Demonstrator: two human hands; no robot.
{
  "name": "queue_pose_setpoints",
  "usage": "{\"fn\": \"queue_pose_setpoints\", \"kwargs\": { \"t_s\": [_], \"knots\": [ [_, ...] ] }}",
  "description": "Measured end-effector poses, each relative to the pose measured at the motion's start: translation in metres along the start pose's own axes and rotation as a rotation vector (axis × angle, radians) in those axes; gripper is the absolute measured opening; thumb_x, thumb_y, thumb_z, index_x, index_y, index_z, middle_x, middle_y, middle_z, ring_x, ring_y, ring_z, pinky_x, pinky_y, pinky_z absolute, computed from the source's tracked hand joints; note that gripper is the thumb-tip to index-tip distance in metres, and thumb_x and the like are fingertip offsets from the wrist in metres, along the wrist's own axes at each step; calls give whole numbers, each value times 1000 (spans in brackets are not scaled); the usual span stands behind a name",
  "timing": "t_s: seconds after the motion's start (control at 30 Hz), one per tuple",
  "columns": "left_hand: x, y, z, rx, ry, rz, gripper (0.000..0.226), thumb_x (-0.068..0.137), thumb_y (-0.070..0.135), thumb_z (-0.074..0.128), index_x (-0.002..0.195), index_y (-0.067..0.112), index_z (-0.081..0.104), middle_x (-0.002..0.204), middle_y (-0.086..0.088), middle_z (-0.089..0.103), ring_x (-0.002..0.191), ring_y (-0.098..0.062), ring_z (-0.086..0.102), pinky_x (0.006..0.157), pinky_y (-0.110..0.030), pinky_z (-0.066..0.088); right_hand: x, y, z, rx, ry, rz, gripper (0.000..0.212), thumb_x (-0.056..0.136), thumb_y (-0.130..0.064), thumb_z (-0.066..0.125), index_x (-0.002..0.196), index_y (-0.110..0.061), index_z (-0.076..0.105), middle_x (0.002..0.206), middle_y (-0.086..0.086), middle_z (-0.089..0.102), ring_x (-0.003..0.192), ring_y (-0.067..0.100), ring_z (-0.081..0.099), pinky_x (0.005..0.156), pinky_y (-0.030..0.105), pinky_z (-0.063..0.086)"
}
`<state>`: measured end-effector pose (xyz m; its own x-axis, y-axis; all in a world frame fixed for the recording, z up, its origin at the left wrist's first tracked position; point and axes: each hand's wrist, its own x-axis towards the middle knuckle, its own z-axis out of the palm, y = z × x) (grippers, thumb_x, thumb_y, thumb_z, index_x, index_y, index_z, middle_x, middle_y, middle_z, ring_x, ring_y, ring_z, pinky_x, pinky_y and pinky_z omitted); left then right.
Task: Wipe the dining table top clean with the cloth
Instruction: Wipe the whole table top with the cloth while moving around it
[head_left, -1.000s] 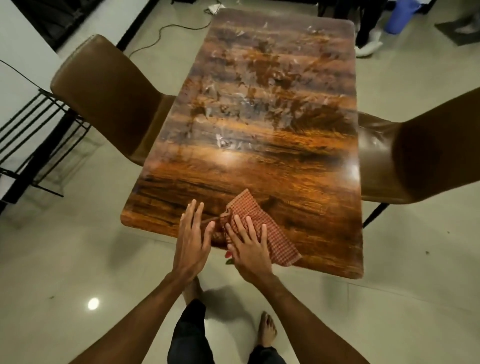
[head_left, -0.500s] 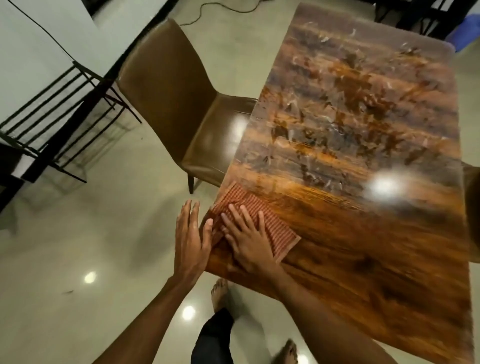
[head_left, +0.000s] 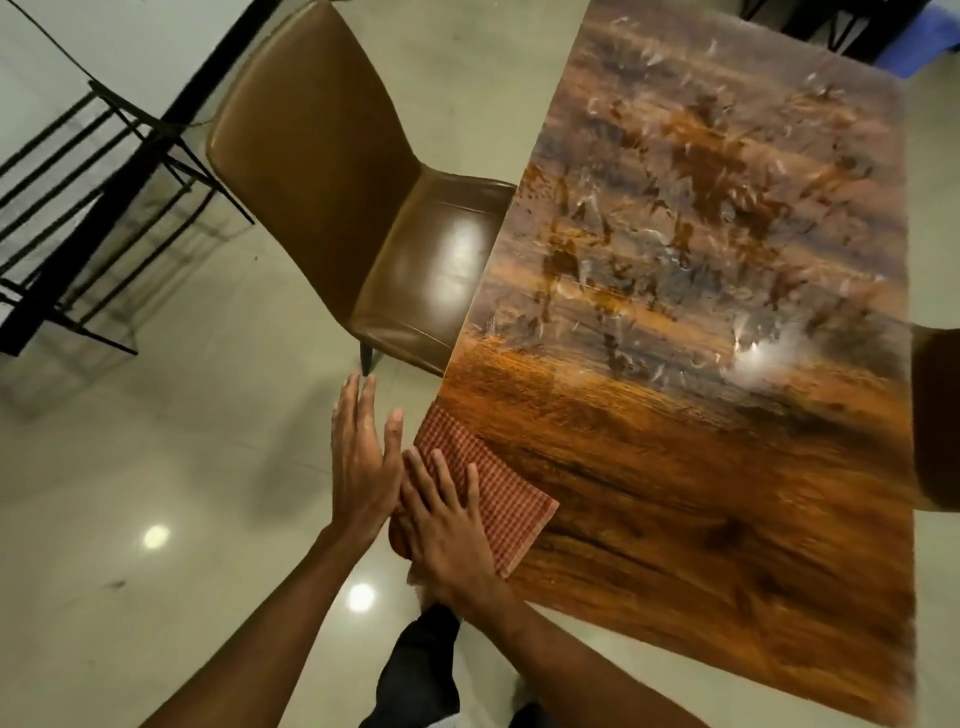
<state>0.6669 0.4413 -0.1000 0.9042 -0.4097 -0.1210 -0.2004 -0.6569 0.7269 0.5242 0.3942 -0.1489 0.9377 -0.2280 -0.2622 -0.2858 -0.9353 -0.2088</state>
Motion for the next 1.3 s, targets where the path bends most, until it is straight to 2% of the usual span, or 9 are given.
{"fn": "queue_pose_setpoints", "kwargs": {
  "t_s": [0.2,0.33,0.43,0.53,0.6,0.77,0.97,1.17,1.3],
  "knots": [
    [-31,21,17,24,-67,32,66,100,55,26,158,23,25,168,0,17,155,-19,13,126,-50,14,-45,82,-13,66,63,176,67,105,-59,6,166,-29,2,174,-4,-10,160,23,-7,124,60,-5],
    [-65,46,41,38,-85,69,66,100,55,28,157,23,28,167,-2,21,154,-23,18,125,-49,16,-70,142,-26,176,77,439,60,109,-51,14,164,-37,-6,170,-7,-23,156,21,-24,124,64,-8],
    [-97,70,70,39,-82,136,64,102,52,28,156,20,31,167,-2,23,154,-20,18,127,-44,11,-93,116,-17,223,42,286,74,105,-60,32,163,-38,-9,171,-1,-23,156,34,-23,120,70,-11],
    [-133,91,102,64,-104,160,64,102,52,28,157,20,29,168,-1,19,155,-17,12,127,-40,5,-131,112,-1,126,17,18,96,95,-61,56,165,-33,-4,171,0,-21,158,33,-15,122,70,4],
    [-161,104,123,84,-94,175,65,102,54,26,158,20,27,168,-1,17,156,-15,9,127,-37,4,-159,161,-5,111,27,18,86,98,-61,48,165,-33,1,172,-1,-21,158,29,-18,124,67,1],
    [-236,143,170,134,-87,173,66,102,54,26,158,20,26,169,0,15,156,-14,8,128,-41,7,-239,301,-31,197,90,405,58,110,-48,19,165,-35,7,173,-3,-9,160,24,-11,126,59,-6],
    [-296,184,209,174,-100,185,67,102,55,23,157,17,28,169,-1,15,156,-15,8,128,-43,7,-315,286,5,101,-28,49,76,104,-56,42,165,-28,6,173,2,-12,159,30,-12,125,63,5],
    [-316,200,233,167,-89,174,69,100,55,24,157,16,30,168,-4,18,156,-20,13,127,-41,8,-363,388,-10,126,43,401,59,110,-48,16,164,-35,-3,171,-4,-17,159,22,-15,127,53,-10],
    [-317,210,252,118,-112,186,69,100,56,25,157,18,29,168,-2,16,156,-21,13,126,-41,9,-404,357,9,208,51,326,58,110,-47,15,164,-35,-3,172,-4,-15,158,22,-18,127,52,-10]
  ]
}}
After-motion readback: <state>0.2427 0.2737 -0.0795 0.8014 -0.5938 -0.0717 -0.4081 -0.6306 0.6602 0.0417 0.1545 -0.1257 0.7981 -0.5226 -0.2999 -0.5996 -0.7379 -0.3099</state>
